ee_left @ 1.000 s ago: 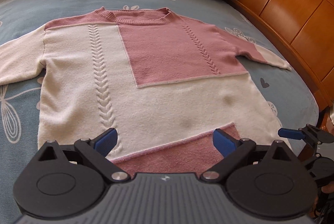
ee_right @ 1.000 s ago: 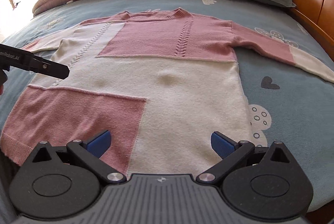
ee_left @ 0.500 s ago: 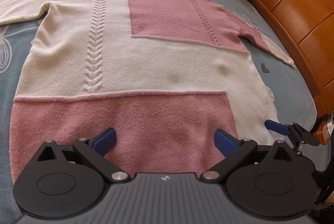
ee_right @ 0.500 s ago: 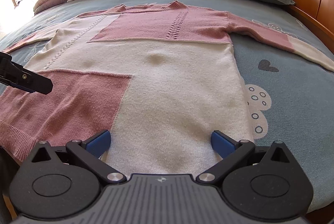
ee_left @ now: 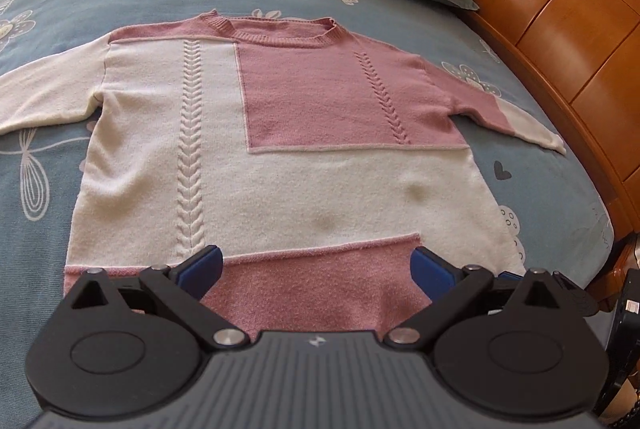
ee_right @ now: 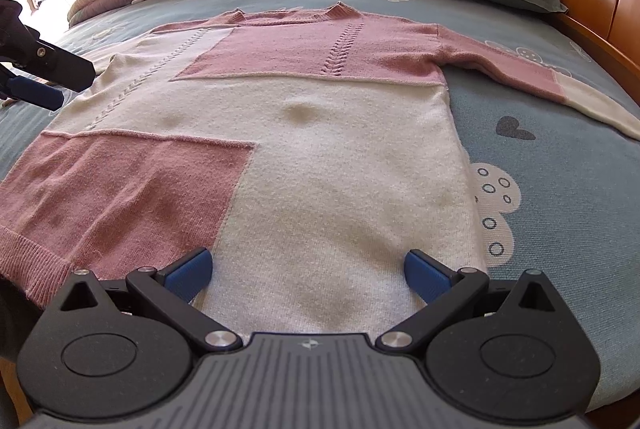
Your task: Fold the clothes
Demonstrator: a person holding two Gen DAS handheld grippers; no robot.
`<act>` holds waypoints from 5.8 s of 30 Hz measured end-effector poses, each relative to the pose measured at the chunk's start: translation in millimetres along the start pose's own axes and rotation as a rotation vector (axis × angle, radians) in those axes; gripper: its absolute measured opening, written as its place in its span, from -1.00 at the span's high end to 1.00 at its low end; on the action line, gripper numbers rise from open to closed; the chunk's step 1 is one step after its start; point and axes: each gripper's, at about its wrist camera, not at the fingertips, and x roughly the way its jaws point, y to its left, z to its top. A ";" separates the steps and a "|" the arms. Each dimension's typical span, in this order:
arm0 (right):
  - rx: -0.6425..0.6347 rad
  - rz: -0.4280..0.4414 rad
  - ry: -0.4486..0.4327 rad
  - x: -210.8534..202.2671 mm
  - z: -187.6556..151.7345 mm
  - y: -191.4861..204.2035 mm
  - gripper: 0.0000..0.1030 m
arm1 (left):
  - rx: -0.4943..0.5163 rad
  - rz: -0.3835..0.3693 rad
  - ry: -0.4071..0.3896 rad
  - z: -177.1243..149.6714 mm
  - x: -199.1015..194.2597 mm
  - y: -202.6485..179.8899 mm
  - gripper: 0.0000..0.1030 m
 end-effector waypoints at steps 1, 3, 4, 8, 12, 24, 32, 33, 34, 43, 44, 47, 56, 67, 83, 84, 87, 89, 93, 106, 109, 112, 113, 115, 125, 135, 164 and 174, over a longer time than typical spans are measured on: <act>0.004 -0.003 0.006 0.5 1.3 0.4 -1.00 | 0.001 0.007 0.015 -2.8 9.1 3.6 -0.94; 0.014 -0.017 0.015 1.8 3.0 1.9 -1.00 | 0.050 0.054 0.053 -14.6 31.1 7.0 -0.94; 0.021 -0.026 0.017 2.6 3.6 3.0 -1.00 | 0.088 0.065 0.030 -21.0 34.7 7.1 -0.93; 0.035 -0.049 0.031 4.5 6.2 5.9 -1.00 | 0.182 0.096 -0.039 -40.3 40.2 5.3 -0.98; 0.040 -0.057 0.048 6.0 9.4 6.7 -1.00 | 0.216 0.071 -0.096 -52.5 34.2 9.1 -0.98; 0.065 -0.082 0.030 6.4 7.9 9.6 -1.00 | 0.274 -0.001 -0.126 -29.4 27.2 10.2 -0.98; 0.080 -0.103 -0.006 2.8 5.6 12.8 -1.00 | 0.287 -0.012 -0.217 10.7 51.1 41.5 -0.98; 0.091 -0.105 -0.001 2.5 8.7 12.3 -1.00 | 0.287 -0.015 -0.221 13.3 55.9 46.4 -0.98; 0.098 -0.106 -0.003 1.9 12.7 11.6 -1.00 | 0.288 -0.018 -0.226 16.0 60.7 51.2 -0.98; -0.097 -0.101 -0.154 36.8 116.1 0.3 -1.00 | 0.270 -0.063 -0.250 30.0 82.7 79.7 -0.98; -0.108 -0.094 -0.160 49.5 128.5 -3.7 -1.00 | 0.266 -0.071 -0.251 30.3 82.4 80.9 -0.98; -0.071 -0.062 -0.157 89.9 159.0 -21.5 -1.00 | 0.251 -0.092 -0.254 31.1 81.6 84.7 -0.98; 0.060 -0.047 -0.052 133.7 165.3 -71.8 -1.00 | 0.218 -0.145 -0.260 33.0 79.6 93.8 -0.98; 0.050 -0.087 -0.006 92.4 113.4 -41.2 -1.00 | 0.247 -0.113 -0.260 30.7 79.2 89.0 -0.99; 0.038 -0.133 0.047 61.0 90.2 16.8 -1.00 | 0.312 0.051 -0.310 19.5 48.1 99.0 -0.99; 0.005 -0.132 0.041 58.9 94.3 22.0 -1.00 | 0.294 0.054 -0.318 20.2 44.0 105.2 -0.99; -0.102 -0.111 0.033 61.1 113.1 41.6 -1.00 | 0.238 0.062 -0.339 22.6 31.5 123.7 -0.99; -0.143 -0.085 0.035 70.6 129.9 56.7 -1.00 | 0.191 0.089 -0.348 25.5 23.8 142.2 -0.99; -0.186 -0.008 0.030 95.2 167.7 90.4 -1.00 | 0.010 0.184 -0.385 30.9 11.5 194.7 -0.99; -0.296 0.009 -0.058 201.2 238.2 218.5 -1.00 | -0.292 0.276 -0.452 39.0 -3.0 278.7 -0.99; -0.286 0.019 -0.011 215.6 232.2 229.5 -1.00 | -0.273 0.282 -0.449 39.4 -2.1 275.3 -0.99; -0.317 0.047 -0.054 196.8 225.1 225.0 -1.00 | -0.271 0.270 -0.457 39.7 -2.8 273.0 -0.99; -0.322 0.065 -0.060 187.9 222.8 221.0 -1.00 | -0.271 0.266 -0.460 39.9 -3.0 272.2 -0.99; -0.319 0.091 -0.035 171.7 212.9 215.0 -1.00 | -0.270 0.258 -0.465 40.1 -3.5 270.7 -0.99; -0.425 0.147 0.035 146.6 168.7 243.0 -1.00 | -0.196 0.176 -0.425 45.6 5.4 252.6 -0.99; -0.257 0.089 -0.042 176.5 236.7 211.4 -1.00 | -0.169 0.241 -0.418 42.4 -3.2 269.0 -0.99; -0.195 0.270 0.070 284.5 316.3 268.9 -1.00 | -0.351 0.344 -0.487 38.3 -19.0 324.1 -0.99; -0.216 0.220 0.063 294.7 320.7 286.3 -1.00 | -0.413 0.399 -0.514 37.0 -23.4 333.7 -0.99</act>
